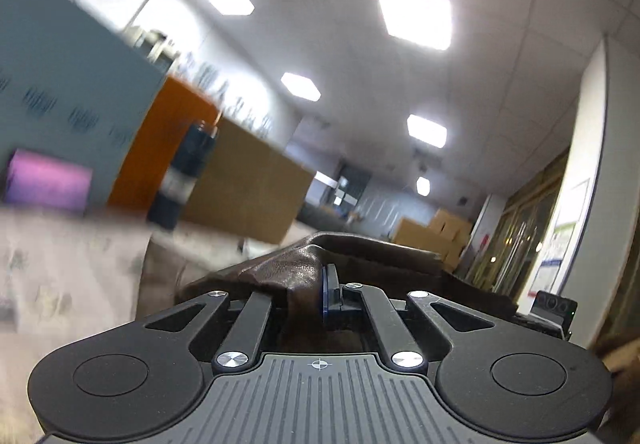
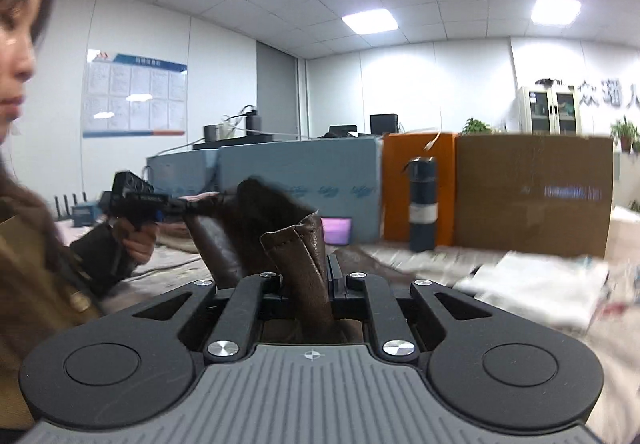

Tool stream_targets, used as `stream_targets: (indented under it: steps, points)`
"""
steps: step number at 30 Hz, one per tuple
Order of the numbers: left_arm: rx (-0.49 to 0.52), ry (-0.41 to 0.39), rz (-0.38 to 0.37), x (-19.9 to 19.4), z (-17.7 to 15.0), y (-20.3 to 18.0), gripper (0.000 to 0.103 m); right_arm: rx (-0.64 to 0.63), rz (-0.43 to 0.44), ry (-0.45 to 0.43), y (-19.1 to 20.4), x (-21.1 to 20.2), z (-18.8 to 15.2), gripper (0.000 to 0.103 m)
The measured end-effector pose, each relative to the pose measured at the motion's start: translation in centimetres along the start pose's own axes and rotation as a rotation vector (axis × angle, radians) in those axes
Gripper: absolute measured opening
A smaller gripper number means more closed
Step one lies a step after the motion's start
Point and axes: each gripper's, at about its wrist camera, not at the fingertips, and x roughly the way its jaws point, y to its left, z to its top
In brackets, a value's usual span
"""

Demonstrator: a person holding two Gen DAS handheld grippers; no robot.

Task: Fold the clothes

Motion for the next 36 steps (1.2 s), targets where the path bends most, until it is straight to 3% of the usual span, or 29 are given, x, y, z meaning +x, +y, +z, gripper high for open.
stream_targets:
  steps: [2, 5, 7, 9, 12, 14, 16, 20, 26, 29, 31, 36]
  points:
    - [-0.027, 0.019, 0.030, -1.3, -1.4, -0.4, 0.008, 0.015, -0.002, -0.005, 0.5, -0.7, -0.8, 0.012]
    - [-0.081, 0.027, 0.065, -2.8, -3.2, -0.6, 0.021, 0.037, -0.014, -0.016, 1.1, -1.6, -1.9, 0.022]
    - [-0.116, 0.028, 0.103, -3.6, -4.2, -0.4, 0.036, 0.051, -0.021, -0.023, 1.4, -2.2, -2.6, 0.039]
    - [-0.144, 0.028, 0.144, -4.6, -4.8, -0.1, 0.060, 0.066, -0.029, -0.031, 1.8, -2.8, -3.3, 0.054]
    - [-0.163, 0.016, 0.216, -5.6, -4.9, -0.2, 0.062, 0.087, -0.040, -0.042, 2.3, -3.7, -4.4, 0.076]
    - [-0.160, 0.020, 0.253, -5.7, -4.9, -0.2, 0.063, 0.102, -0.048, -0.050, 2.7, -4.4, -5.1, 0.080]
    - [-0.161, 0.045, 0.291, -5.3, -5.1, 0.0, 0.063, 0.116, -0.056, -0.057, 3.1, -5.0, -5.8, 0.091]
    - [-0.072, 0.245, 0.425, -0.7, -5.2, 0.5, 0.062, 0.232, -0.118, -0.061, 0.6, -3.7, -6.4, 0.092]
    - [0.019, 0.194, 0.434, 2.6, 1.3, 2.3, 0.066, 0.463, -0.243, -0.058, -5.2, -0.2, -6.8, 0.091]
    - [-0.045, 0.200, 0.430, 5.8, 3.8, 5.4, 0.068, 0.578, -0.305, -0.056, -8.1, 1.6, -7.0, 0.089]
    - [-0.078, 0.262, 0.432, 9.0, 4.1, 7.5, 0.068, 0.655, -0.347, -0.055, -10.0, 2.8, -7.1, 0.087]
    - [-0.164, 0.399, 0.429, 14.6, 2.9, 11.4, 0.067, 0.690, -0.412, 0.026, -11.4, 5.2, -6.7, 0.081]
